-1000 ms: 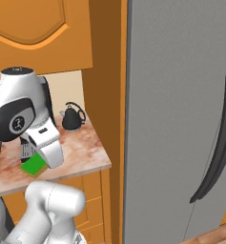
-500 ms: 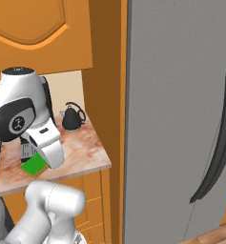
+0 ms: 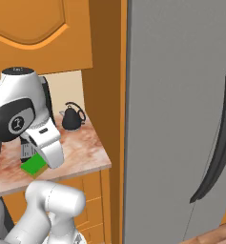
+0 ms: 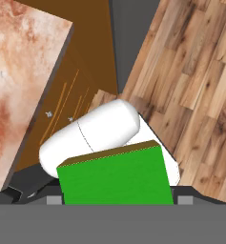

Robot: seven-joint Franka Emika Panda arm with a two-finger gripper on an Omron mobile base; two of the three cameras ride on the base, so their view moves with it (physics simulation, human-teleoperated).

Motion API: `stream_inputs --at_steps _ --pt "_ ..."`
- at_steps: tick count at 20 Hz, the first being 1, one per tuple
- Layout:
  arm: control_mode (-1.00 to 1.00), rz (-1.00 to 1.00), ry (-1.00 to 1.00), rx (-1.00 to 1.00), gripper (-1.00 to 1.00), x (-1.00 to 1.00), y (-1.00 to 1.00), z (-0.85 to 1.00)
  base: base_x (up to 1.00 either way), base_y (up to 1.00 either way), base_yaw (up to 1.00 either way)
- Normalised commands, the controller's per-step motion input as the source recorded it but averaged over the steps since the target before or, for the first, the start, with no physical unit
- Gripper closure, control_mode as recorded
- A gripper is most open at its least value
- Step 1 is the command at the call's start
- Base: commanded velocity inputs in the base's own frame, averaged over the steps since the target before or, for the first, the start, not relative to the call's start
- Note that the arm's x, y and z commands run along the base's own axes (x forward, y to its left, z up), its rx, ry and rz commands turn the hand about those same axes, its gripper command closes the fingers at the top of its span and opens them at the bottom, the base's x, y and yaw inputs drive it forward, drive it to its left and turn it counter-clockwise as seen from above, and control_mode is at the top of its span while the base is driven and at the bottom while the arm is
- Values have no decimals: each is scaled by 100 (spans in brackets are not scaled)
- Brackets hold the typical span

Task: Place the sponge inside the microwave to prepare for sanitizing.

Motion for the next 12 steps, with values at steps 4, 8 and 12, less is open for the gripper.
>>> stream_inputs --at_steps 4,8,12 --pt "100 0 0 0 100 0 0 0 -33 -22 -10" --pt "100 0 0 0 100 0 0 0 -51 -40 -22" --pt "100 0 0 0 100 0 0 0 -51 -57 -32"
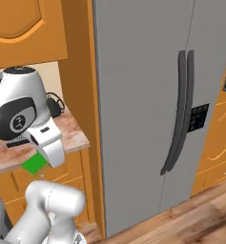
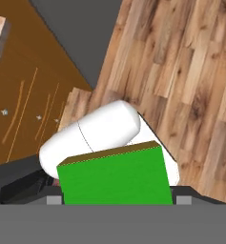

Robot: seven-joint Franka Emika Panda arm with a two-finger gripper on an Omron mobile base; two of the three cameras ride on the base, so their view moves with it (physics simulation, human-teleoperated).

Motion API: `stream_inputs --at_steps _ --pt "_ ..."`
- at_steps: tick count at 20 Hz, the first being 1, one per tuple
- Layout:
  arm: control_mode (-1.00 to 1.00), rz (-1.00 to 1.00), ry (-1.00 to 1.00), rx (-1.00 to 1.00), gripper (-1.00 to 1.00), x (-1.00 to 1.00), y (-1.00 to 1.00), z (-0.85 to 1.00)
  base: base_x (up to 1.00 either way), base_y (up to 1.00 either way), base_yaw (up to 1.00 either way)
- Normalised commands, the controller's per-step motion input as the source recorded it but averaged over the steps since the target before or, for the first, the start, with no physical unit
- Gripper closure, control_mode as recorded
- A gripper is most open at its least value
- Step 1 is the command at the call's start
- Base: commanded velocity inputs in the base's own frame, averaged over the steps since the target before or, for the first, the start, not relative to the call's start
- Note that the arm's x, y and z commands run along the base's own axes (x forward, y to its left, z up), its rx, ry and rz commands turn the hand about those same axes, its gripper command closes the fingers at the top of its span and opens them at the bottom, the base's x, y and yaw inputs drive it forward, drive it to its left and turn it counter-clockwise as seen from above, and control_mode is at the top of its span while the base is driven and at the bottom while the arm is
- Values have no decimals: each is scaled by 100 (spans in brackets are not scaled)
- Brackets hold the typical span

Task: Place the sponge inside the microwave to prepare for sanitizing.

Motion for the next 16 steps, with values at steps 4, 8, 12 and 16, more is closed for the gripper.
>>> stream_inputs --at_steps 4,8,12,16 --pt "100 0 0 0 100 0 0 0 -14 -64 -37" --pt "100 0 0 0 100 0 0 0 16 -67 -52" --pt "100 0 0 0 100 0 0 0 25 -70 -58" --pt "100 0 0 0 100 0 0 0 29 -70 -62"
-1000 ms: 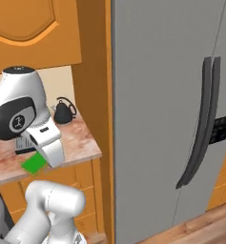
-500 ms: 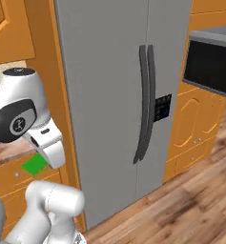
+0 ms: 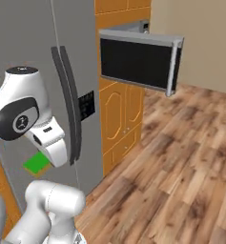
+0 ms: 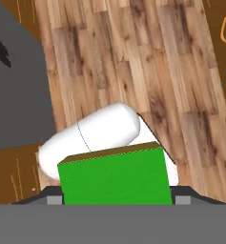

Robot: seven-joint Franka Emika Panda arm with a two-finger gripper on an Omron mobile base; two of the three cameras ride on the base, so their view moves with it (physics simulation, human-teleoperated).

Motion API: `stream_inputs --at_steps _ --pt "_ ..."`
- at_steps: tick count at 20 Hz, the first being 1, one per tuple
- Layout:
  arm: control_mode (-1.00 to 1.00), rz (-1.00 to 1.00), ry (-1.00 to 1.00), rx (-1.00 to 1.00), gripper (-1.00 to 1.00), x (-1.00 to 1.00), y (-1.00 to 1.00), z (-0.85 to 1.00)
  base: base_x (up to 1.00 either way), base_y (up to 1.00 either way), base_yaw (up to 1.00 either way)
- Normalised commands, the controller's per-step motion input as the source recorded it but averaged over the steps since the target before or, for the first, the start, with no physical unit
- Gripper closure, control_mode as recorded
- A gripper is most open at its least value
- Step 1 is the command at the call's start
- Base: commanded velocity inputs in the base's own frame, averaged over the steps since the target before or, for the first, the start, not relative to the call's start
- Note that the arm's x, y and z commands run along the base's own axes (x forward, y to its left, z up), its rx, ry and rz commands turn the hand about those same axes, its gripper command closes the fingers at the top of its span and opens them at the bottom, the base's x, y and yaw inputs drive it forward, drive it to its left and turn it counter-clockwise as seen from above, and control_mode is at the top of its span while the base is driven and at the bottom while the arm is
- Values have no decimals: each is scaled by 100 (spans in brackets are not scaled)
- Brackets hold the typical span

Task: Place the sponge inside the microwave to prepare for sanitizing.

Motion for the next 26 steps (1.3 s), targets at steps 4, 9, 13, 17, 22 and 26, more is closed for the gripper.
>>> stream_inputs --at_steps 4,9,13,17,22,26 --pt "100 0 0 0 100 0 0 0 29 -68 -60" --pt "100 0 0 0 100 0 0 0 51 -68 -34" --pt "100 0 0 0 100 0 0 0 58 -56 3" --pt "100 0 0 0 100 0 0 0 75 -69 13" --pt "100 0 0 0 100 0 0 0 69 -64 11" --pt "100 0 0 0 100 0 0 0 64 -63 10"
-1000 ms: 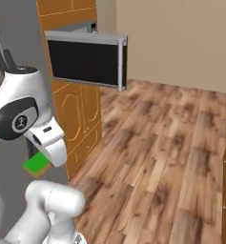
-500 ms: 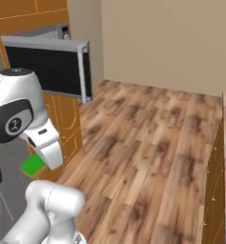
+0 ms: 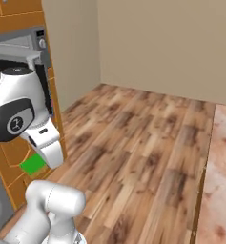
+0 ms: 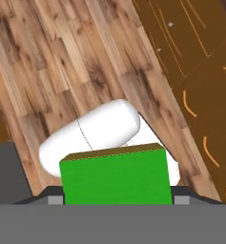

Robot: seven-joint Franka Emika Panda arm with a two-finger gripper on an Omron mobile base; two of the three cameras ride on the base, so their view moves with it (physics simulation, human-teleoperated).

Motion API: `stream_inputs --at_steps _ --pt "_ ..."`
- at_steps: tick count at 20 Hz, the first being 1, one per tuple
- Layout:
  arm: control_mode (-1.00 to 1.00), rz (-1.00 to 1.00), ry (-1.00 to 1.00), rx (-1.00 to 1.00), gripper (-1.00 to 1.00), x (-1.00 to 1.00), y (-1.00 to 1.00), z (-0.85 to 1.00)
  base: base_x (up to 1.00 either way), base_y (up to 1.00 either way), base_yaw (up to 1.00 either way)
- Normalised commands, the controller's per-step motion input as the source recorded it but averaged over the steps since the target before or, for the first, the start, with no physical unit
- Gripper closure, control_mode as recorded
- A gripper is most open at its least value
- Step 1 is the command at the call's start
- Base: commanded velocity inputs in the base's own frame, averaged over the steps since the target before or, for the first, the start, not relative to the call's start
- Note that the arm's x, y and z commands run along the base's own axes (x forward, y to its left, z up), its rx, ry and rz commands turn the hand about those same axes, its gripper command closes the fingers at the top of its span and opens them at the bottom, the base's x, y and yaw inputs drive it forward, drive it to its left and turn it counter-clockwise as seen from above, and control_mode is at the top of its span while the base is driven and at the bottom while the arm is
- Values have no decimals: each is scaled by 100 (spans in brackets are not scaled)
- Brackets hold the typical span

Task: Place the sponge inside the microwave to prepare for sanitizing.

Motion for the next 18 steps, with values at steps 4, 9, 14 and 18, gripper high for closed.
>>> stream_inputs --at_steps 4,9,14,18 --pt "100 0 0 0 100 0 0 0 67 -26 4" --pt "100 0 0 0 100 0 0 0 83 -59 6" --pt "100 0 0 0 100 0 0 0 74 -66 9" --pt "100 0 0 0 100 0 0 0 72 -59 9"
